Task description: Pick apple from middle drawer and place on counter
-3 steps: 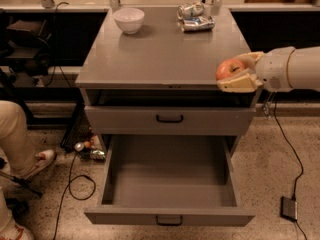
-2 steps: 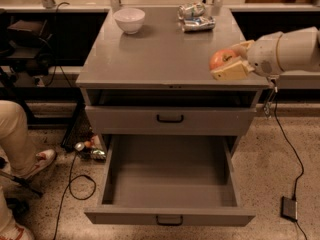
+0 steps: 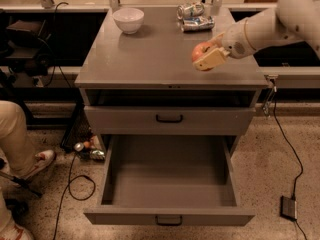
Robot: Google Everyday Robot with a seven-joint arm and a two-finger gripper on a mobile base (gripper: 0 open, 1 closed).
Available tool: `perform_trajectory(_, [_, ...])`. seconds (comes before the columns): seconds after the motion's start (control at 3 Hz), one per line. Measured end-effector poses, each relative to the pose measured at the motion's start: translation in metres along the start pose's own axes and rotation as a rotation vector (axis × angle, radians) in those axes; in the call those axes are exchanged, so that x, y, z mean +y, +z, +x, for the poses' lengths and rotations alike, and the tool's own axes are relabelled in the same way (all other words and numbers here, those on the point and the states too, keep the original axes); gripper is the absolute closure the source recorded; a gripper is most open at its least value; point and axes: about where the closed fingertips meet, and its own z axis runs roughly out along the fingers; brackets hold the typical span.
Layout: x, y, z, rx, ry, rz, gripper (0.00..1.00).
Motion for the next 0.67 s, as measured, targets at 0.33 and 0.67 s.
perform_trajectory(0.33, [-0.011,0.026,-0.003,0.066,0.007,-0.021,1.0])
perform_trajectory(0.67, [-0.018,0.046,-0.001,0.118,0.022,-0.047,1.0])
